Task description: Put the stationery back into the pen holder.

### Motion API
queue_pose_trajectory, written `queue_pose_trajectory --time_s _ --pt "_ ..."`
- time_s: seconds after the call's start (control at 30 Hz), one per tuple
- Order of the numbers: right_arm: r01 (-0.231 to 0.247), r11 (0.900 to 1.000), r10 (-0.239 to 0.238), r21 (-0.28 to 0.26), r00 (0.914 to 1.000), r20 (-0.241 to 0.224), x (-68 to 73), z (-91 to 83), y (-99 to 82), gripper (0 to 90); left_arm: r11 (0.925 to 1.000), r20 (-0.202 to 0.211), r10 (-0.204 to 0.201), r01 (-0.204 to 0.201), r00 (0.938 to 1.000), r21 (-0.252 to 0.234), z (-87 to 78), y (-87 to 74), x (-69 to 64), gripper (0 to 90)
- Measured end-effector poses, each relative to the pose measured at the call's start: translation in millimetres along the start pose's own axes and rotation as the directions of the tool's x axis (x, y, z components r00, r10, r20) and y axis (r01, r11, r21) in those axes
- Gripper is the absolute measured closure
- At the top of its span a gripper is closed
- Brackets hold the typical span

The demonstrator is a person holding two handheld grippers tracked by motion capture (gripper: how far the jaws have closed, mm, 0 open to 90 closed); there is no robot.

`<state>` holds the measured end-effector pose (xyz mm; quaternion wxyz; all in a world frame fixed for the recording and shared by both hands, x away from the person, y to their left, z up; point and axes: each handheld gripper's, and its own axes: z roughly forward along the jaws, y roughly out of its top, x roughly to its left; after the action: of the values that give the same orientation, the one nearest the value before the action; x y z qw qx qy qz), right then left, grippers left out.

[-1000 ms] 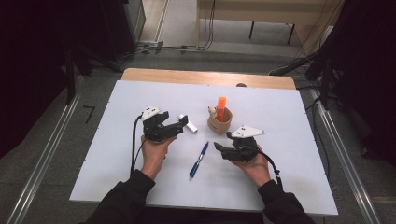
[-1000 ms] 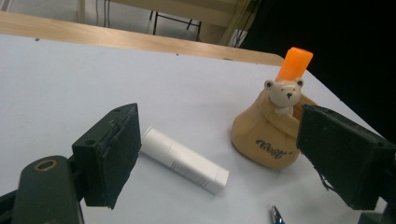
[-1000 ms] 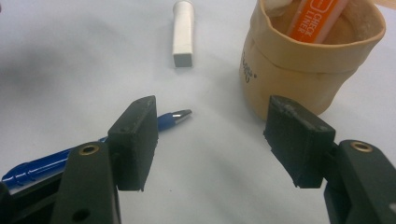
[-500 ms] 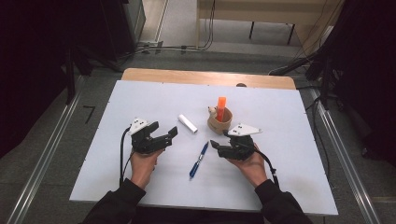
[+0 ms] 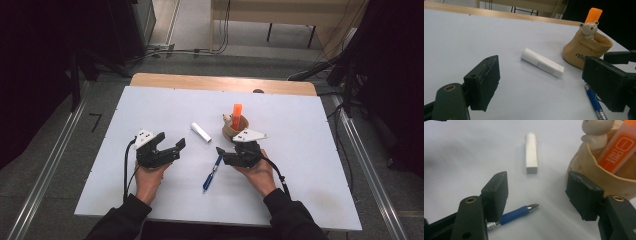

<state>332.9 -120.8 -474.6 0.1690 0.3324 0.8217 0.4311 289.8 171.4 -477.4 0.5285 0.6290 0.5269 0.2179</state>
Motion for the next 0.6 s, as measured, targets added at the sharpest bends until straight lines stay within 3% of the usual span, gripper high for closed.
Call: queue_pose_trajectory --time_s 0.6 --pt "0.027 0.9991 -0.029 0.034 0.9986 0.044 10.3 39.9 10.4 32.2 0.9999 -0.006 -0.013 0.013 0.9999 0.010 2.8 -0.6 4.6 15.2"
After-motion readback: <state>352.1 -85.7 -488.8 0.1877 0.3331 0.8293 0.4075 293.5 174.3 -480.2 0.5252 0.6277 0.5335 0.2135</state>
